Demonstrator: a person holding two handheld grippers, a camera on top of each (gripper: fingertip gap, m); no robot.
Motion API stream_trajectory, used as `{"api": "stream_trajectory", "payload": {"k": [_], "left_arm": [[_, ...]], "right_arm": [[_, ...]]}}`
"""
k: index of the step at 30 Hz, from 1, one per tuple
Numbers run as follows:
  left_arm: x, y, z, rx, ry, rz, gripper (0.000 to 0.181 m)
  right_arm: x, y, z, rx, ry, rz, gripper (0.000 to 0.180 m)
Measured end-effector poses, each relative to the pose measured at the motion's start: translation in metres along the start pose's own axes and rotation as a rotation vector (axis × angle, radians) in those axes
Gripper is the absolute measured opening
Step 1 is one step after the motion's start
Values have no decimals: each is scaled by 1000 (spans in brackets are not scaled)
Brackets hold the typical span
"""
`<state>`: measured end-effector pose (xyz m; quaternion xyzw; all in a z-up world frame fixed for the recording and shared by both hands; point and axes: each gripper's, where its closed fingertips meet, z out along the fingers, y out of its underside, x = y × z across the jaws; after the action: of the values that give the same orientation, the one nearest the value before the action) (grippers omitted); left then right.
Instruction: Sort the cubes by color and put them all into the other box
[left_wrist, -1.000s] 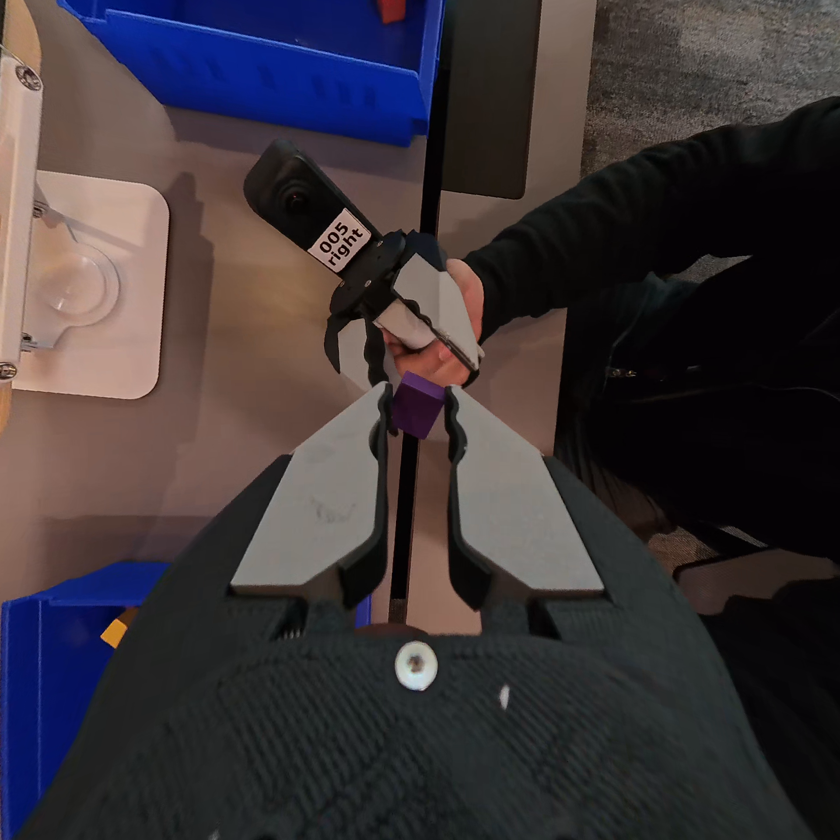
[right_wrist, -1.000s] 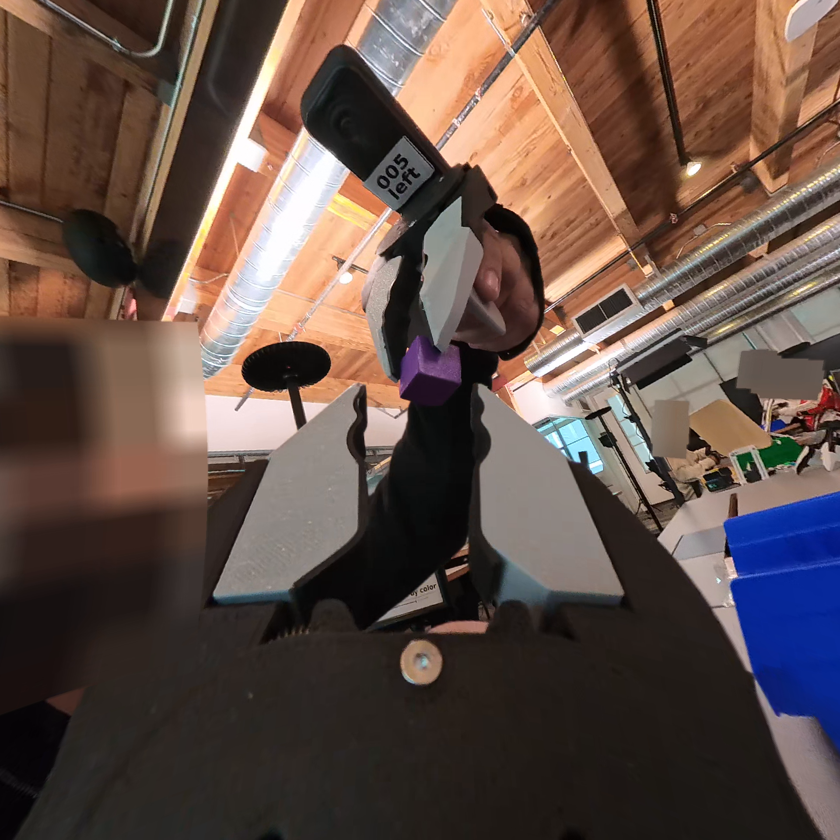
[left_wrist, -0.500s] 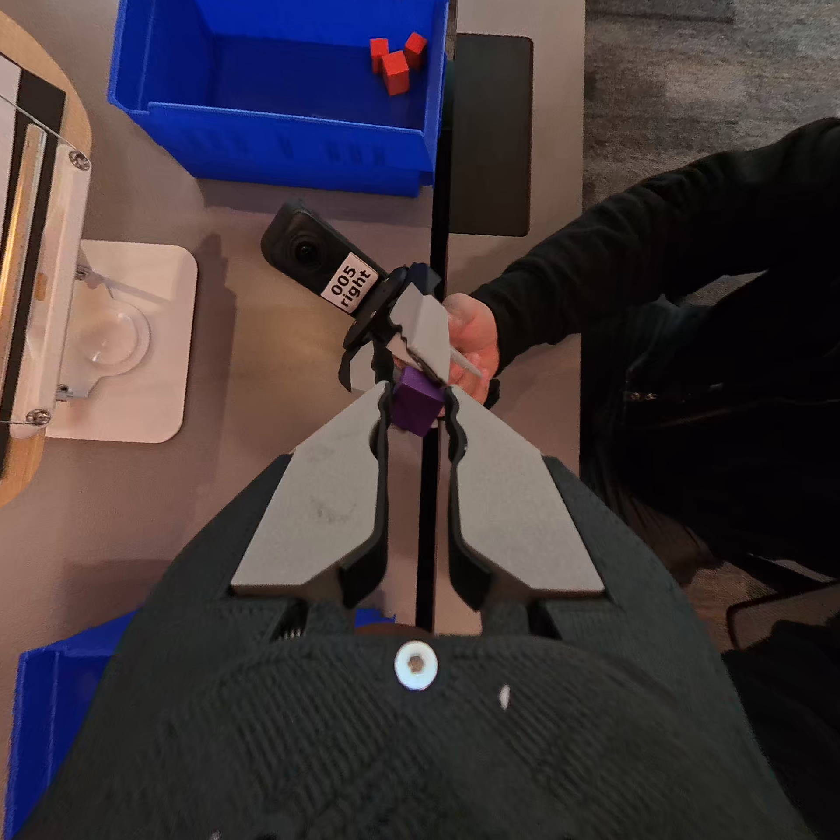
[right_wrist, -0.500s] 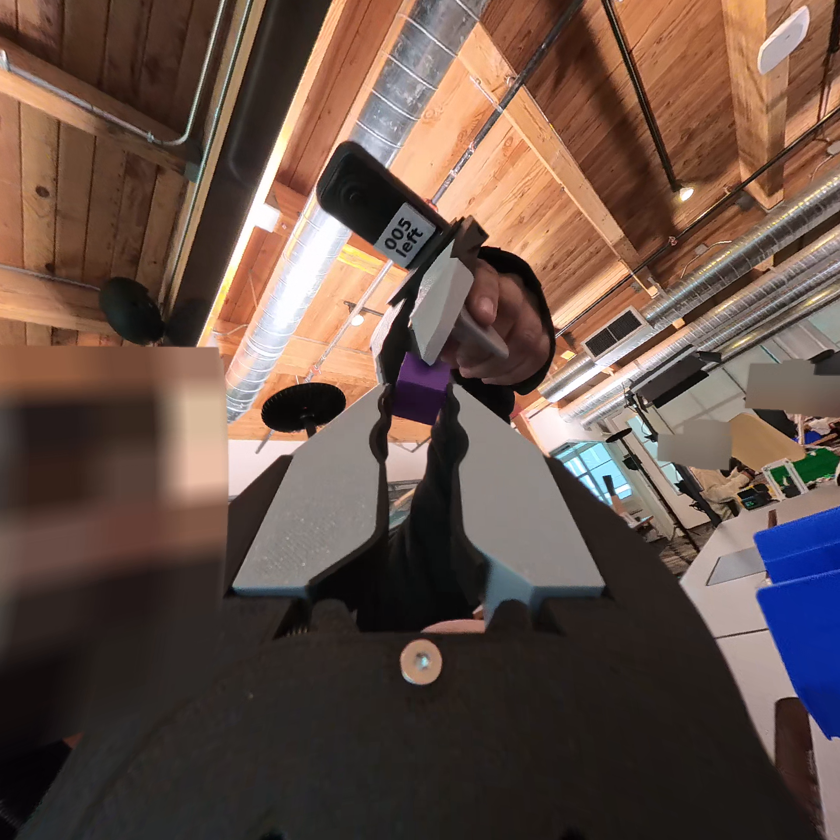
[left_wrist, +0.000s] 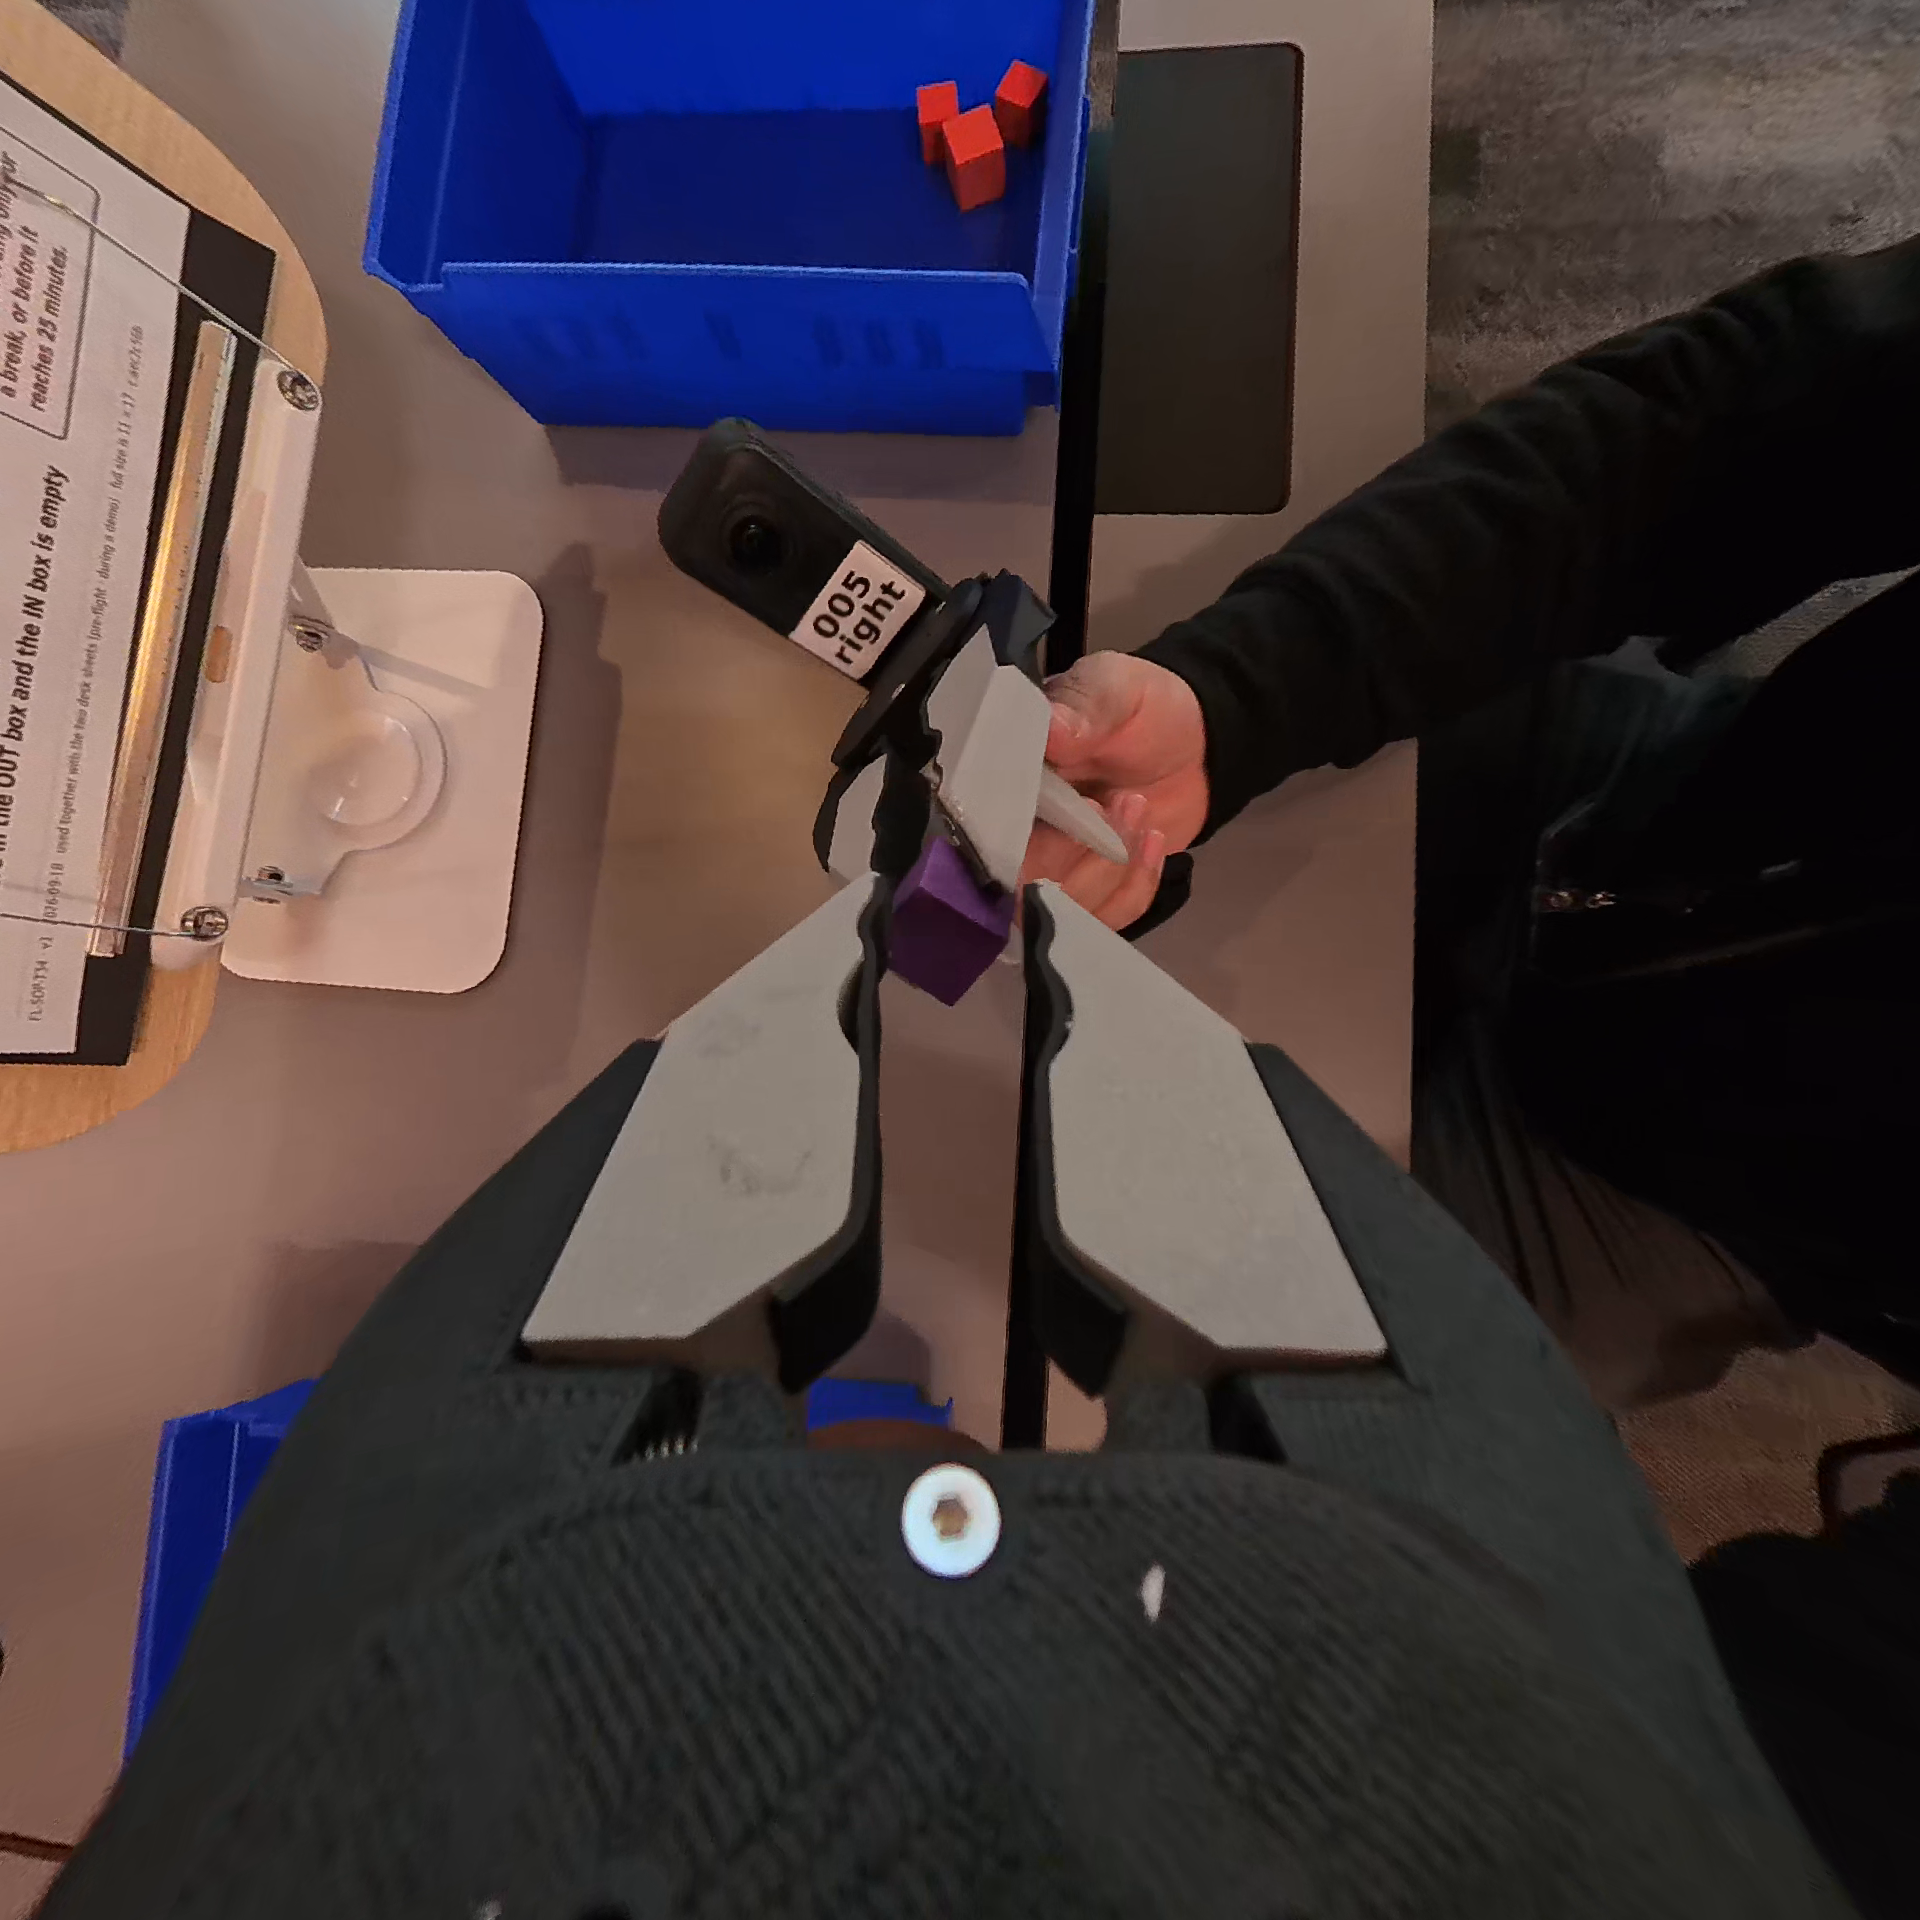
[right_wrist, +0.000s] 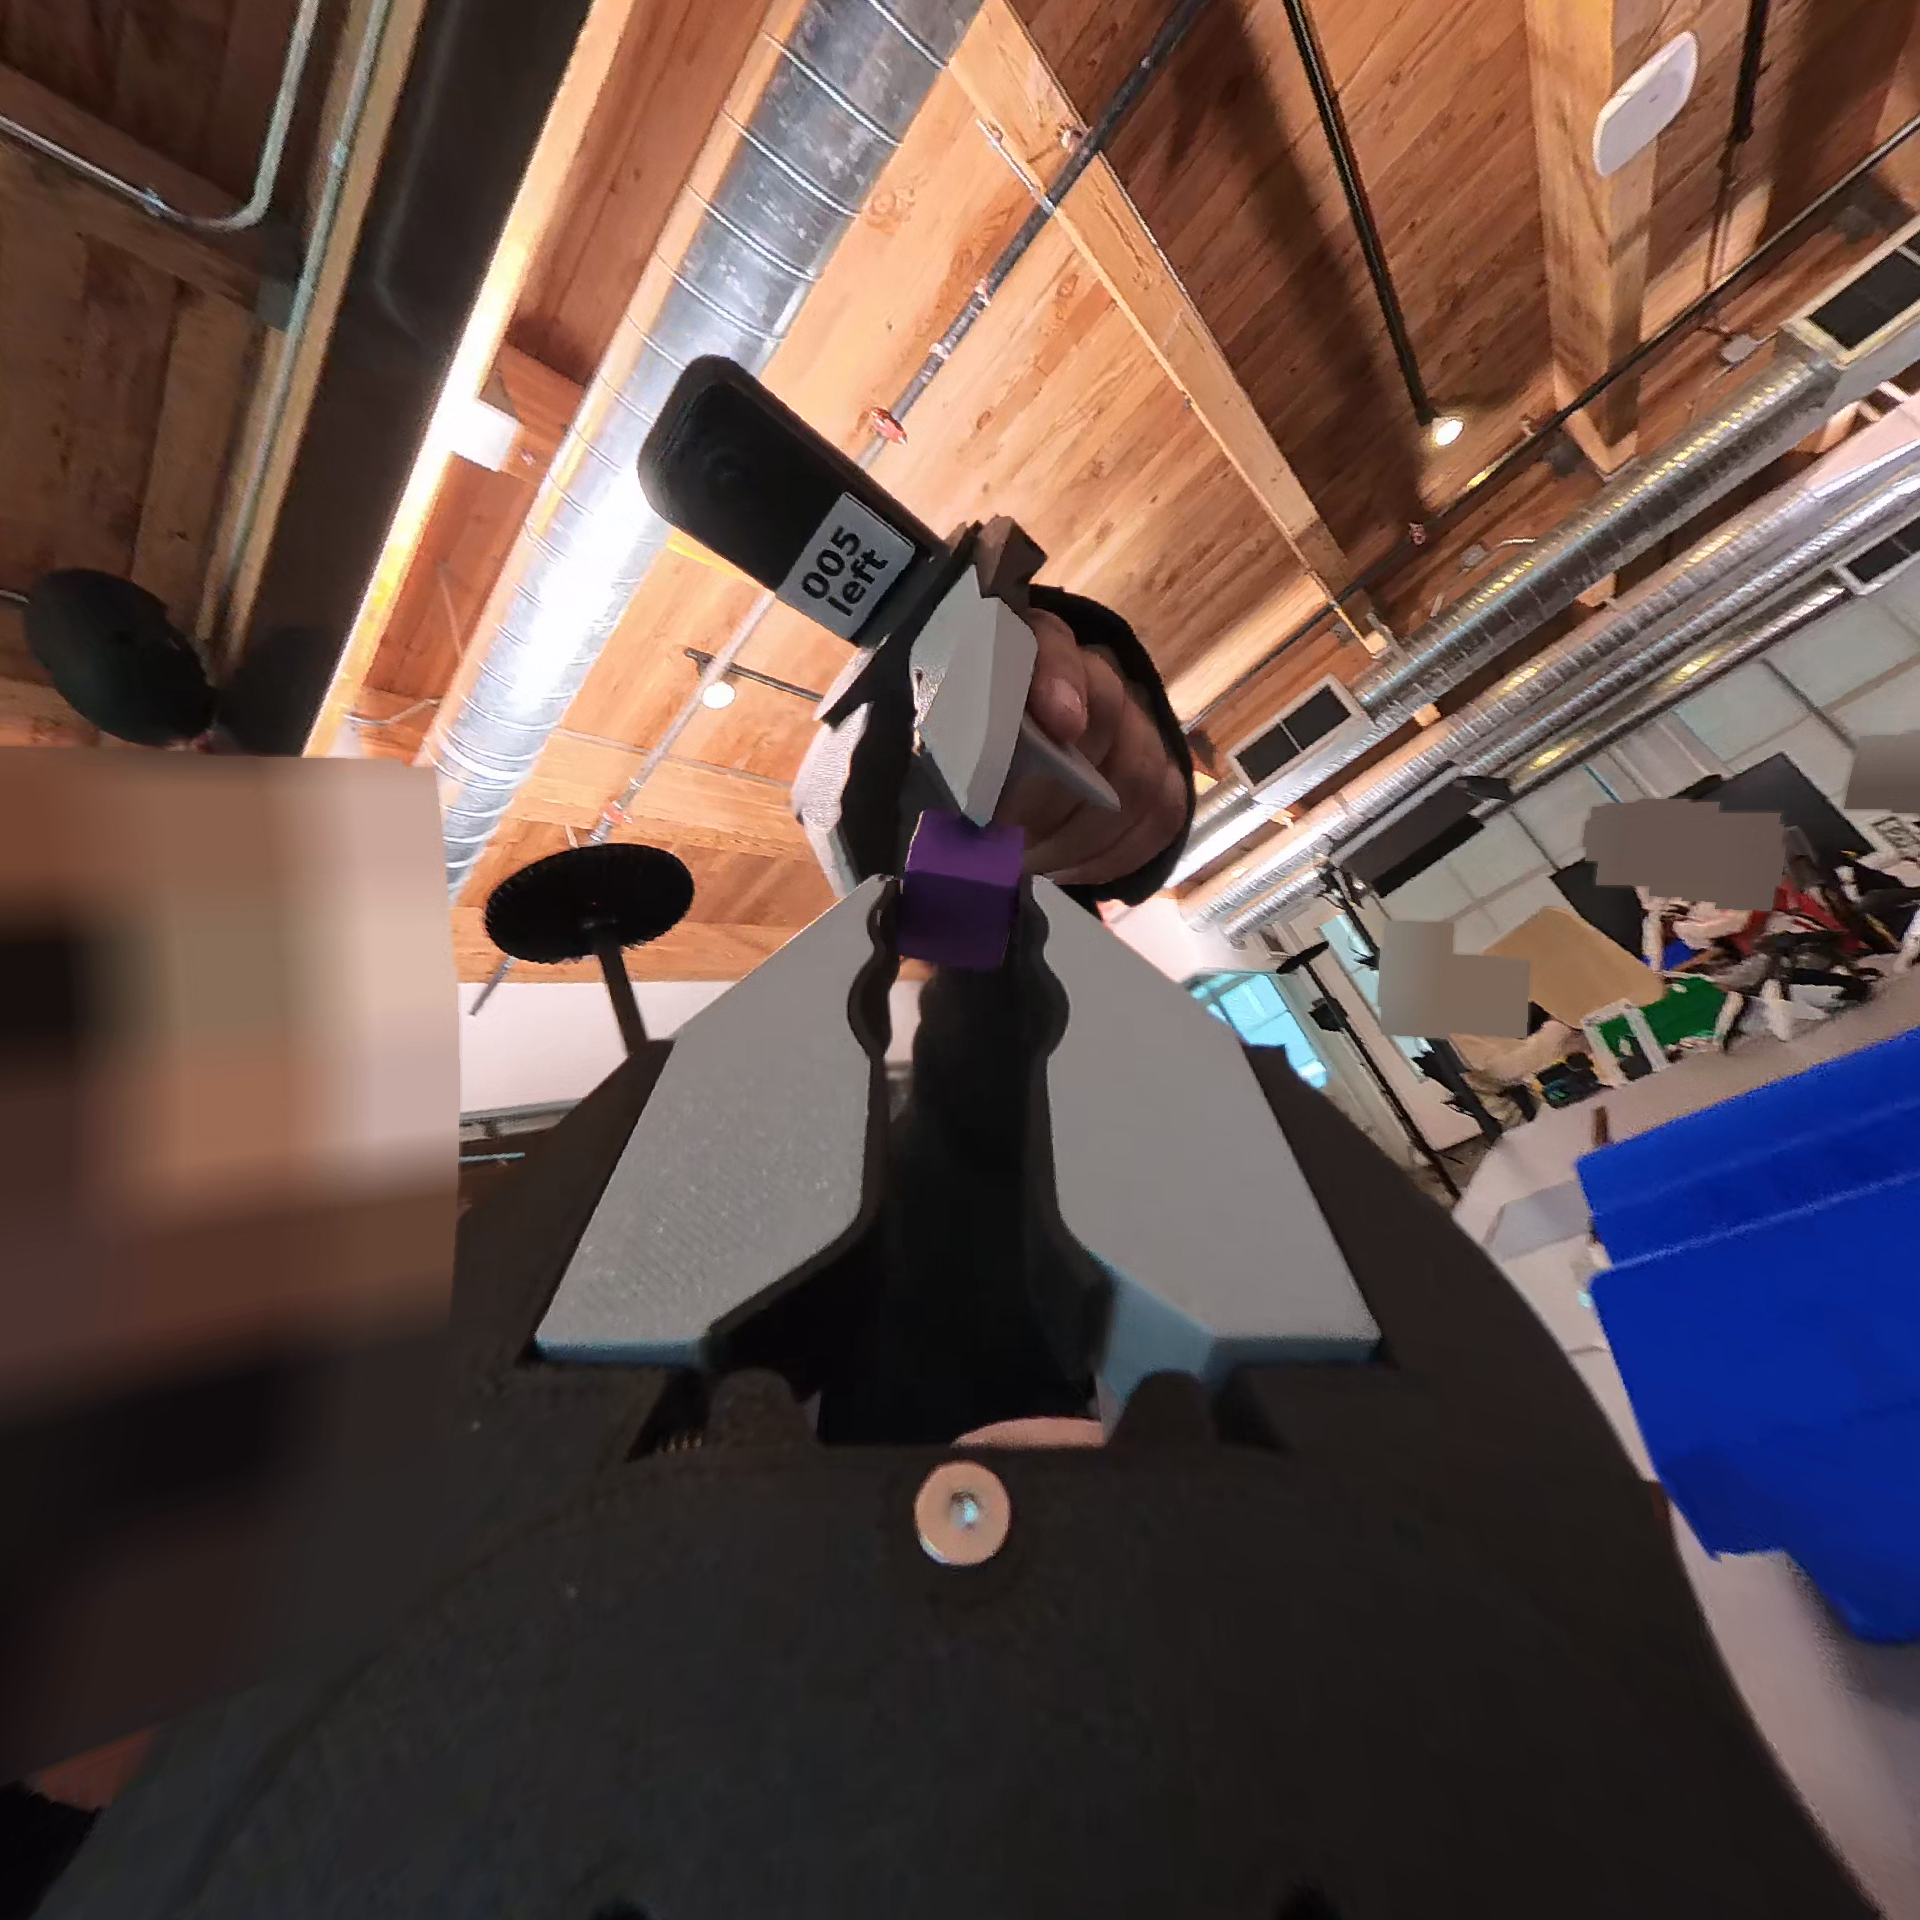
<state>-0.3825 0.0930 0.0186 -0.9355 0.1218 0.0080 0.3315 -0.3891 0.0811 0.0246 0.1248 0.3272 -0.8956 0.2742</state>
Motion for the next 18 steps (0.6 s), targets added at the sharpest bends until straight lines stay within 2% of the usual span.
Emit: {"api": "stream_trajectory", "payload": {"k": [3, 6, 12, 14, 18], "left_arm": [[-2, 3, -7, 72, -52, -12, 41], [-11, 9, -21, 221, -148, -52, 56], [-69, 51, -43, 619, -521, -390, 55], [-73, 60, -23, 695, -574, -458, 52], [-68, 73, 47, 648, -564, -440, 52]], "right_arm": [[11, 10, 3, -74, 96, -63, 19], [27, 22, 3, -178, 243, -172, 19], [52, 15, -18, -355, 604, -507, 18], [53, 6, -25, -386, 695, -615, 18], [44, -11, -34, -403, 809, -774, 18]]}}
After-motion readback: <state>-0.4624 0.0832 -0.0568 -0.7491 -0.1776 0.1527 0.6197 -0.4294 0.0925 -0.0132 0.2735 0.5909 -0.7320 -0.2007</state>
